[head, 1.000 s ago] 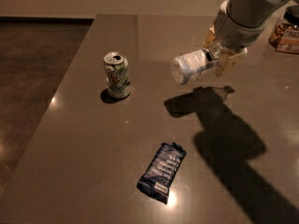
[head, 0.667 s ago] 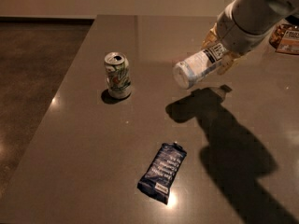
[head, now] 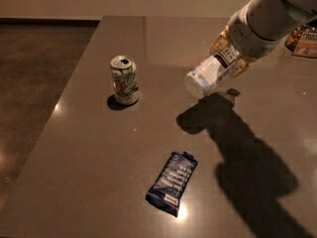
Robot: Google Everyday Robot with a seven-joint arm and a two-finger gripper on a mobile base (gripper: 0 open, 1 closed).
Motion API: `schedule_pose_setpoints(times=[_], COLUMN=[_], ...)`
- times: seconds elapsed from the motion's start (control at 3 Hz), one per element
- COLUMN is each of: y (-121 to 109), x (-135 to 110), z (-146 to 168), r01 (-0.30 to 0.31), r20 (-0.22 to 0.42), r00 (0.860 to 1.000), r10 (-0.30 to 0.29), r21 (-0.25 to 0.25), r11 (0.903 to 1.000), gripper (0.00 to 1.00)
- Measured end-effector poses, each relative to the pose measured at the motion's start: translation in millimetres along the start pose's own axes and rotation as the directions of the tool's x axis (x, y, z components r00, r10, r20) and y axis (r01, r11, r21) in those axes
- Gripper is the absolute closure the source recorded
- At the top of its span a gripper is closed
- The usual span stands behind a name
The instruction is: Place blue plastic bottle upright
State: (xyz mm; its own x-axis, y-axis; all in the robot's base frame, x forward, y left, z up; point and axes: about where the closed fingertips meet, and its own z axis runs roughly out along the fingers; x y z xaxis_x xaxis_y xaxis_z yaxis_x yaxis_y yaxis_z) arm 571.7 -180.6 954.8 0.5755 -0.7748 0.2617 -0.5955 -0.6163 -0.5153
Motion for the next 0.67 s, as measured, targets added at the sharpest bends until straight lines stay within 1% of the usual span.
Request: schedule_pose_setpoints(times=[0.33,0.67], y=[0.0,-3.5], x=[-0.2,6.6], z=[0.6,-2.1], r01=[-0.001,0.054], r20=[-0.004,-0.057], r00=[1.000,0.997], r10=[0.001,-0.052], r21=[-0.003,0.032], r11=[1.0000,0.9980], gripper=[1.00,1.00])
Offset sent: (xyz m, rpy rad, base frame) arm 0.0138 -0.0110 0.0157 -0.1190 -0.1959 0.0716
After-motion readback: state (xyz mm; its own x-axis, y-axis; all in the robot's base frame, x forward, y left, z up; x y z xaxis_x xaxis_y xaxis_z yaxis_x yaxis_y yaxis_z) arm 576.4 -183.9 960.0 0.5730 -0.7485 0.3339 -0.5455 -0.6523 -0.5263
